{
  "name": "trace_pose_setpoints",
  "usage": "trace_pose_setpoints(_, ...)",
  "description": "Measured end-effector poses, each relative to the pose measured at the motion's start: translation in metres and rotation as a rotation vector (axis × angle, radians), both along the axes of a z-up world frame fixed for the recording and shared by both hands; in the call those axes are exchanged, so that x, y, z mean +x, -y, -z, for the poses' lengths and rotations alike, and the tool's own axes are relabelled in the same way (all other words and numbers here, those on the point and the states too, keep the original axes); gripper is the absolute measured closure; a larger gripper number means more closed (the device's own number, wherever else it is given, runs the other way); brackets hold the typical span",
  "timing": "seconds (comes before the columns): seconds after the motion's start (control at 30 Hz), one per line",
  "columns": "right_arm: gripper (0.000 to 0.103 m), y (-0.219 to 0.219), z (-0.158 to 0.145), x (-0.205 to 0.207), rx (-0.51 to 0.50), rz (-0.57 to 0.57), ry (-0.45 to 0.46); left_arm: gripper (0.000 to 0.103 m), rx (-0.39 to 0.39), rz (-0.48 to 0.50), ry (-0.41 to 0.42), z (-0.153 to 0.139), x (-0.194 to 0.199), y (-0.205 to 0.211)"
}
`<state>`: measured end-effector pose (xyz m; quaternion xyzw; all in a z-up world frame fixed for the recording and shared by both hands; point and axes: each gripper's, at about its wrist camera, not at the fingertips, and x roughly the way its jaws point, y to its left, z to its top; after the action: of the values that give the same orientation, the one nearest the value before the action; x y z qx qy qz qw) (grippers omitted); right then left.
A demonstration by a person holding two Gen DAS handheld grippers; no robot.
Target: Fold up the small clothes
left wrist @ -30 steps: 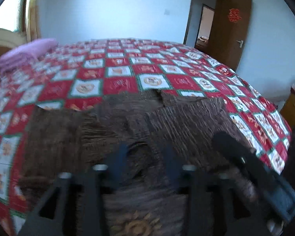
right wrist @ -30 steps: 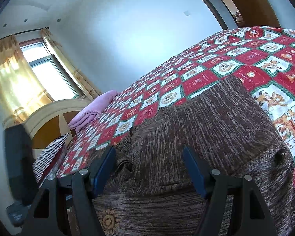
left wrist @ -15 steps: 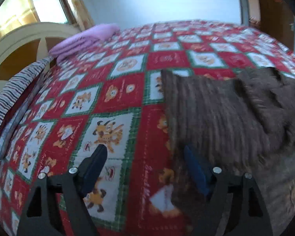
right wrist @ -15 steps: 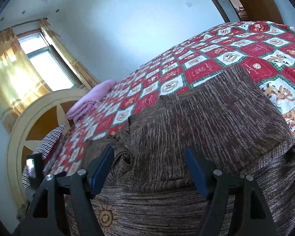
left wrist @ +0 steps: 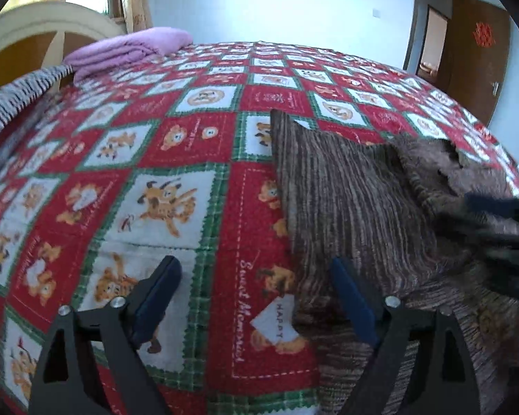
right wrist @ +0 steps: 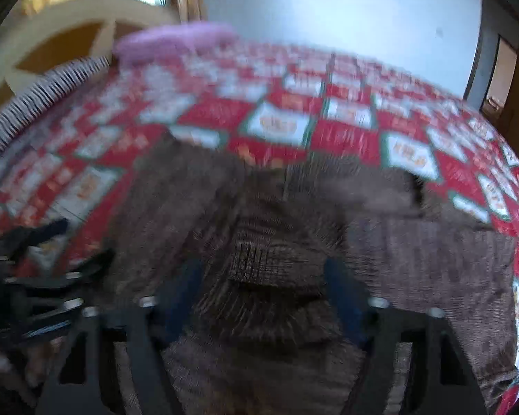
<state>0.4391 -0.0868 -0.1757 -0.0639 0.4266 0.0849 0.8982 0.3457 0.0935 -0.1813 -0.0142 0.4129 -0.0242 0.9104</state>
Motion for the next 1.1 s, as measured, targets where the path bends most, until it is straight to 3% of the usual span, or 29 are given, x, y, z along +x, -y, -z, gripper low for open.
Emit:
trace_pose_setpoints(0.03,0.072,0.0,0.007,0.006,-0.009,0.009,-0.027,0.009,-0.016,0.001,-0.001,0.0,-0.001,-0.002)
trace_pose_setpoints(0.1,0.086,0.008,0.002,0.006,-0.009,0.023,0.012,0.007,-0.023,0.005,0.004,0.0,-0.002,-0.002)
trace_pose_setpoints(0.23,0.087,0.055,-0.019,0.016,-0.018,0.149,0.066,0.005,0.008,0.015,0.003,0.001,-0.001,0.003)
trace_pose_setpoints(0.37,0.087,0.103,-0.028,0.028,0.036,0.25,0.036,0.002,0.01,0.013,0.007,0.0,-0.001,0.002)
trace_pose_setpoints(0.4,0.081,0.111,-0.03,0.028,0.063,0.256,0.027,0.002,0.008,0.014,0.01,-0.001,-0.002,0.002)
trace_pose_setpoints(0.43,0.067,0.117,-0.031,0.025,0.096,0.257,0.021,0.002,0.007,0.015,0.012,-0.001,-0.002,0.002)
trace_pose_setpoints(0.5,0.055,0.122,-0.032,0.016,0.187,0.231,0.006,0.002,0.008,0.018,0.02,-0.002,-0.004,0.002)
trace_pose_setpoints(0.6,0.055,0.116,-0.024,-0.003,0.327,0.159,-0.055,0.0,0.011,0.02,0.033,-0.004,-0.006,0.003)
trace_pose_setpoints(0.7,0.055,0.097,-0.01,-0.012,0.314,0.099,-0.098,0.0,0.009,0.02,0.029,-0.004,-0.005,0.003)
trace_pose_setpoints(0.77,0.076,0.086,-0.005,-0.016,0.263,0.084,-0.072,0.0,0.003,0.018,0.03,-0.005,-0.005,0.001)
trace_pose_setpoints(0.8,0.096,0.082,-0.004,-0.017,0.24,0.082,-0.065,0.0,0.002,0.018,0.031,-0.005,-0.006,0.001)
trace_pose_setpoints(0.97,0.097,0.071,-0.023,-0.035,0.185,0.03,0.039,0.0,-0.012,0.025,0.049,-0.008,-0.008,0.0)
trace_pose_setpoints(1.1,0.097,0.073,-0.034,-0.045,0.117,0.055,0.088,0.0,-0.006,0.043,0.061,-0.009,-0.009,0.005)
